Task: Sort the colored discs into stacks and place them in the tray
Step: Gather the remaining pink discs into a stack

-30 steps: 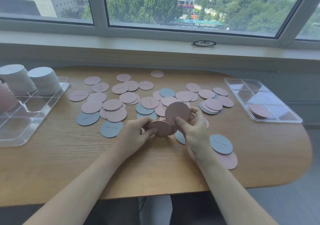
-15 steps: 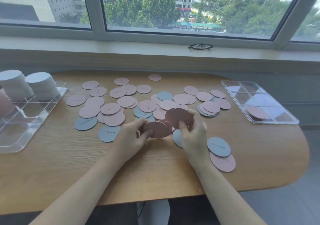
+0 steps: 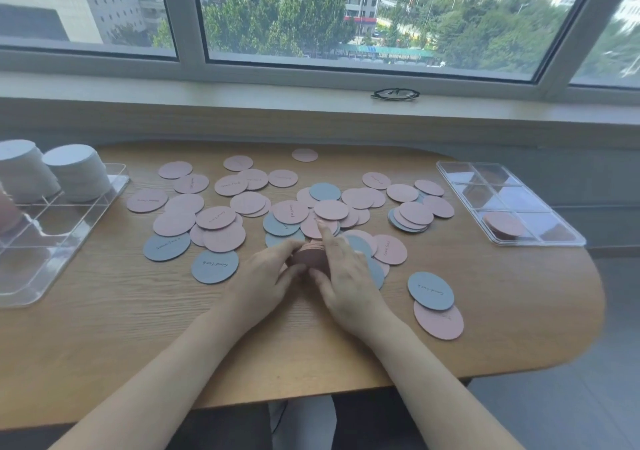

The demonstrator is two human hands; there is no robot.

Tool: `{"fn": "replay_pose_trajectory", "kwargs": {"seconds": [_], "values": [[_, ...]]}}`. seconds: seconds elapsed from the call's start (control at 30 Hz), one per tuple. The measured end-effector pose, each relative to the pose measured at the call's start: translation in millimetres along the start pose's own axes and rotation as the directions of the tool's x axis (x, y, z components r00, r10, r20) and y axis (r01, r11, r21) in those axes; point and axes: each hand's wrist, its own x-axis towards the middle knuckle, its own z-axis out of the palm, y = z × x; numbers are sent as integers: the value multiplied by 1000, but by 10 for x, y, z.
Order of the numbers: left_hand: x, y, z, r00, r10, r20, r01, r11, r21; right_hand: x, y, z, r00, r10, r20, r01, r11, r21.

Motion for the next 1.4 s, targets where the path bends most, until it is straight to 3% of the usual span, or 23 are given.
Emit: {"fn": "replay_pose_trajectory", "kwargs": {"seconds": [0.13, 0.23, 0.37, 0.47, 0.6, 0.73, 1.0, 1.1, 1.17, 1.27, 1.4], "values": [[-11, 37, -29, 1000, -10, 17, 11, 998, -57, -91, 36, -90, 1000, 13, -10, -13, 1000, -28], [-15, 44, -41, 999, -36, 8, 36, 996, -84, -354, 182, -267, 992, 75, -98, -88, 987, -134], [-11, 17, -17, 999, -42, 18, 44, 996, -72, -837, 438, -568, 941, 239, -240, -307, 899, -311], [-7, 8, -5, 999, -42, 29, 44, 996, -73, -1047, 552, -695, 892, 365, -265, -442, 825, -352], [-14, 13, -6, 999, -34, 27, 36, 996, -83, -1059, 581, -750, 914, 331, -236, -392, 871, -297], [-17, 3, -18, 999, -28, 35, 31, 995, -91, -978, 522, -729, 943, 183, -278, -284, 880, -382], [-23, -16, -30, 998, 1, 57, 8, 990, -144, -669, 335, -709, 867, 146, -477, -246, 957, -154], [-32, -7, -34, 999, 4, 50, 4, 988, -152, -452, 170, -616, 851, 131, -509, -133, 991, 33], [-30, 11, -28, 999, 8, 43, -1, 990, -144, -326, 39, -560, 874, 173, -454, -78, 972, 221], [-31, 6, -13, 1000, -8, 9, 9, 992, -124, -197, -82, -419, 934, 242, -264, -110, 895, 433], [-25, -38, -8, 998, -47, -34, 44, 995, -88, -79, -123, -313, 969, 203, -137, -110, 860, 499]]}}
